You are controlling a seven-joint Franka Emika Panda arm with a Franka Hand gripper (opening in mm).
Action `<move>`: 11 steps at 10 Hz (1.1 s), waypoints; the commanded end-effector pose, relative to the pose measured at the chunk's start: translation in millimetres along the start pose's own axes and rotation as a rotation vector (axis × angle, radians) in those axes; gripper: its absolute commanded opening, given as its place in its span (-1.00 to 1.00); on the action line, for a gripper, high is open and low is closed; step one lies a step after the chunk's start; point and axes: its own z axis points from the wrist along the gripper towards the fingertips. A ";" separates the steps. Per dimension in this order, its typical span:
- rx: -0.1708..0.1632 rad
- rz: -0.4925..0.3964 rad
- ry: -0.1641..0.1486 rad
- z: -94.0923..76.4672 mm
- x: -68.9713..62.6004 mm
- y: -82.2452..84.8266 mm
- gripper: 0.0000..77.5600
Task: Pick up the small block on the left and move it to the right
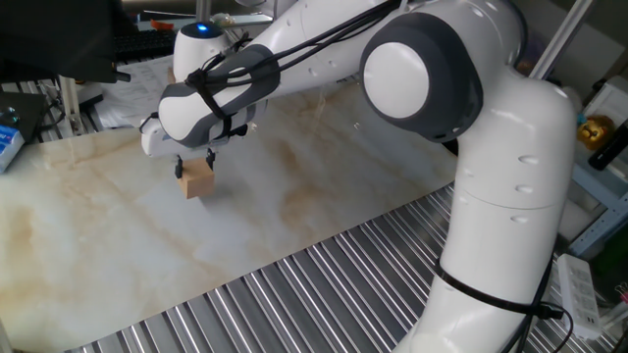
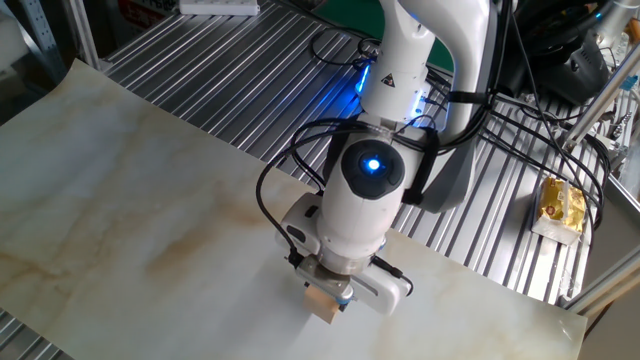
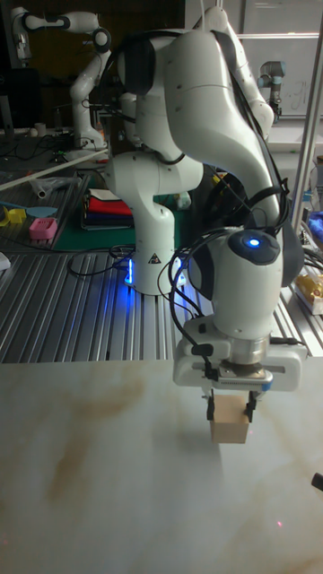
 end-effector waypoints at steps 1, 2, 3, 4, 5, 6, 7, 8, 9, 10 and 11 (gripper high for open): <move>-0.004 -0.012 -0.003 -1.6 -1.3 0.4 -0.97; -0.004 -0.011 0.001 -1.2 -1.5 0.5 -0.97; -0.001 -0.007 0.002 5.5 -4.0 2.4 -0.97; -0.002 -0.006 0.001 10.2 -5.5 3.7 -0.97; -0.003 -0.003 -0.001 12.7 -6.4 4.4 -0.97; -0.003 -0.004 0.000 13.5 -7.2 4.3 -0.97; -0.003 -0.005 0.000 13.7 -7.4 4.3 -0.97; -0.003 -0.008 0.004 16.1 -8.3 4.8 -0.97; -0.002 -0.008 0.008 17.8 -8.7 5.2 -0.97; -0.002 -0.010 0.008 18.9 -9.0 5.5 -0.97; 0.000 -0.012 0.007 20.4 -9.4 5.8 -0.97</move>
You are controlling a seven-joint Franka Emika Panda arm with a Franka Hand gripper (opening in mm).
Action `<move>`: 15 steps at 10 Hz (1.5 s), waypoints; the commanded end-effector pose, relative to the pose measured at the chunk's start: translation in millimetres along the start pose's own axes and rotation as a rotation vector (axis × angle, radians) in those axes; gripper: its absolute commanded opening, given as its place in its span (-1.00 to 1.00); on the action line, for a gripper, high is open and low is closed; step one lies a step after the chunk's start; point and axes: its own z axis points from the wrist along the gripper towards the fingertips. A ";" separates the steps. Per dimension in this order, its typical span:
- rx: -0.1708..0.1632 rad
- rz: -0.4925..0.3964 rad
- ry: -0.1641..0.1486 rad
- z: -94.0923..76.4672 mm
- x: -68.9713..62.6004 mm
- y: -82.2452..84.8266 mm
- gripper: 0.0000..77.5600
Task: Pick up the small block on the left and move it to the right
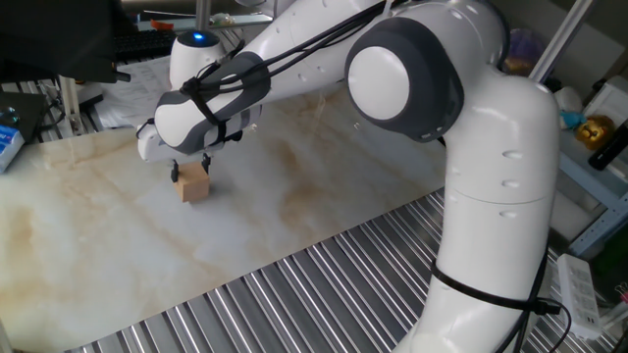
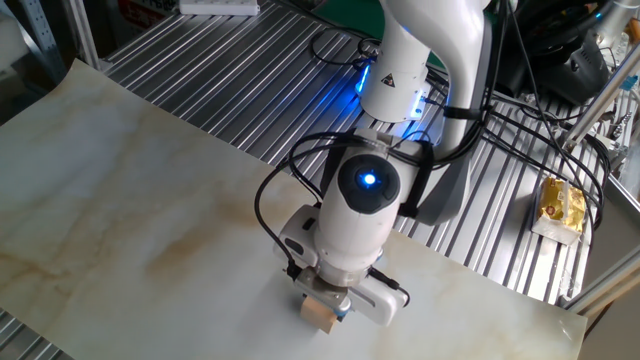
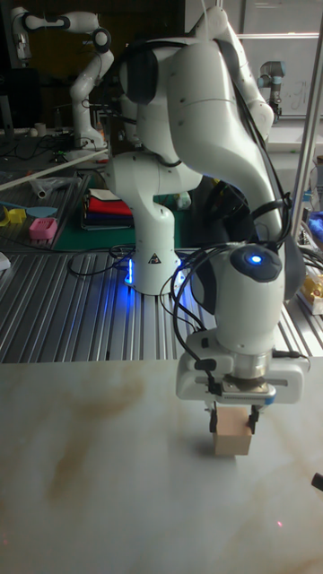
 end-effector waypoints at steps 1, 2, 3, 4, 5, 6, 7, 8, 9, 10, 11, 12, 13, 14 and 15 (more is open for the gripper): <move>0.001 -0.002 -0.005 2.1 -2.5 1.1 -0.97; 0.001 -0.002 -0.005 2.8 -2.7 1.2 -0.97; 0.000 -0.002 -0.006 4.8 -3.2 1.6 -0.97; 0.000 -0.001 -0.007 6.5 -3.7 2.0 -0.97; 0.000 0.000 -0.009 8.4 -4.2 2.4 -0.97; -0.001 0.000 -0.010 9.0 -4.3 2.5 -0.97; -0.002 0.000 -0.010 9.0 -4.3 2.5 -0.97; -0.009 0.005 -0.014 9.0 -4.3 2.5 -0.97; -0.009 0.005 -0.016 9.0 -4.3 2.5 -0.97; -0.008 0.003 -0.017 9.8 -4.5 2.7 -0.97; -0.007 0.004 -0.021 10.2 -4.6 2.8 -0.97; -0.007 0.003 -0.021 10.2 -4.6 2.8 -0.97; -0.007 0.002 -0.021 10.2 -4.6 2.8 -0.97; -0.007 0.001 -0.020 10.2 -4.6 2.8 -0.97; -0.007 0.006 -0.021 10.2 -4.6 2.8 -0.97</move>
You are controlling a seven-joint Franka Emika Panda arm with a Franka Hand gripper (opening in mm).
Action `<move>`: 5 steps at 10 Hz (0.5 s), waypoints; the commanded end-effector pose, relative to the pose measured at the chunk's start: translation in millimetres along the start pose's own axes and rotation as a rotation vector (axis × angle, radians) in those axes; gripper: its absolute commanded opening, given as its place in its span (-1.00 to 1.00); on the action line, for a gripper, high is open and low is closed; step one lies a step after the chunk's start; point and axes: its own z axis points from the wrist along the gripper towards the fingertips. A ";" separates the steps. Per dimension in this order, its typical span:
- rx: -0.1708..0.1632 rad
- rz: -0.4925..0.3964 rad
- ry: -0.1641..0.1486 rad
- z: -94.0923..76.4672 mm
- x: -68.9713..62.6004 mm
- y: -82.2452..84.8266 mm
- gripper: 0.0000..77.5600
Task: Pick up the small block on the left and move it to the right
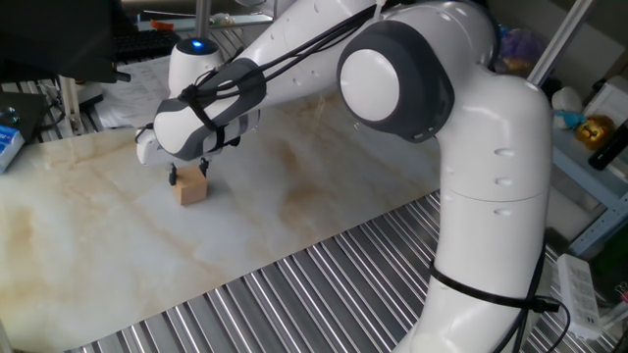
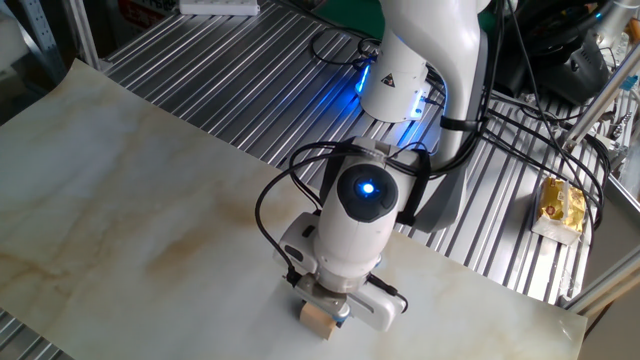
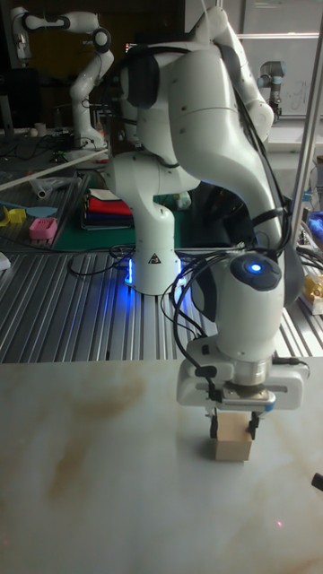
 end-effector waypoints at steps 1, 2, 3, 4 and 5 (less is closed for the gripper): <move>-0.002 0.007 -0.006 -2.1 -1.6 0.2 -0.97; -0.002 0.009 -0.008 -2.1 -1.6 0.2 -0.97; -0.003 0.014 -0.009 -2.1 -1.6 0.2 -0.97; -0.015 0.028 -0.019 -2.1 -1.6 0.2 -0.97; -0.011 0.034 -0.026 -2.1 -1.6 0.2 -0.97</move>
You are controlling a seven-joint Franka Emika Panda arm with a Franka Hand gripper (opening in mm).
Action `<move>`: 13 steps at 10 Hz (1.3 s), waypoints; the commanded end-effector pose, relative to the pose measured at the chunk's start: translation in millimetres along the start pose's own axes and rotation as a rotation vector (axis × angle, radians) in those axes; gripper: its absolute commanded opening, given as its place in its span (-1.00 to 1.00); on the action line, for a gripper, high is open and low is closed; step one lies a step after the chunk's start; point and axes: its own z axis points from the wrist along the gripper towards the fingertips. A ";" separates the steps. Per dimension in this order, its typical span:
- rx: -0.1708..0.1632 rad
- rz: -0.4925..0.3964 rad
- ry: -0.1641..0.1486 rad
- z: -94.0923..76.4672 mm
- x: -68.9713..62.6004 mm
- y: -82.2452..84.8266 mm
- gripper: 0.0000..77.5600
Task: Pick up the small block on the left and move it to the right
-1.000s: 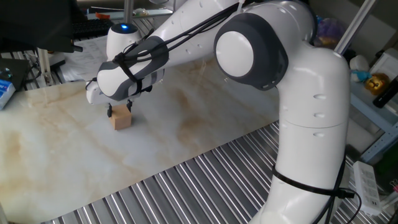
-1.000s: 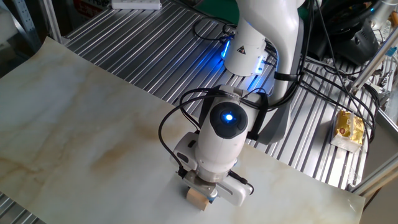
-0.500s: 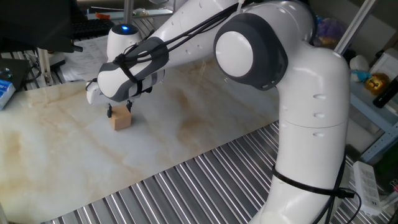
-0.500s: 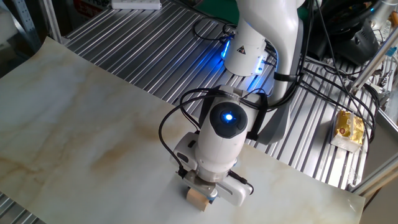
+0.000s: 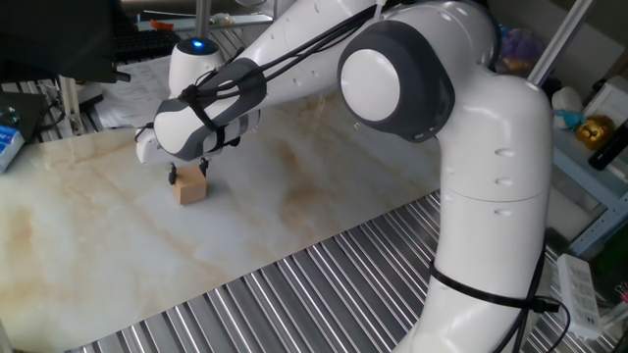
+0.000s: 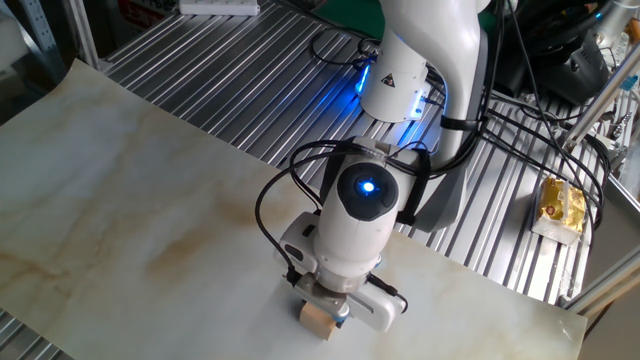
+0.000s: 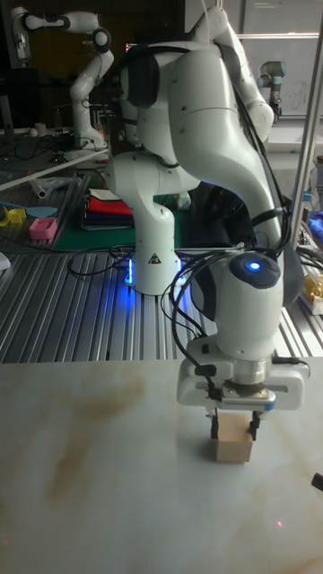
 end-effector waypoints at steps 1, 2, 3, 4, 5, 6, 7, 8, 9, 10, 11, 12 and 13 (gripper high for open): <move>-0.001 0.022 -0.026 -1.8 -1.3 0.2 -0.97; 0.001 0.023 -0.027 -1.8 -1.3 0.2 -0.97; 0.000 0.026 -0.030 -1.8 -1.3 0.2 -0.97; 0.000 0.026 -0.029 -1.8 -1.3 0.2 -0.97; 0.000 0.025 -0.028 -1.8 -1.3 0.2 1.00; 0.000 0.025 -0.028 -1.8 -1.3 0.2 1.00; 0.000 0.025 -0.028 -1.8 -1.3 0.2 1.00; 0.000 0.025 -0.028 -1.8 -1.3 0.2 1.00; 0.000 0.025 -0.028 -1.8 -1.3 0.2 1.00; 0.000 0.025 -0.028 -1.8 -1.3 0.2 1.00; 0.000 0.025 -0.028 -1.8 -1.3 0.2 1.00; 0.000 0.025 -0.028 -1.8 -1.3 0.2 1.00; 0.000 0.025 -0.028 -1.8 -1.3 0.2 1.00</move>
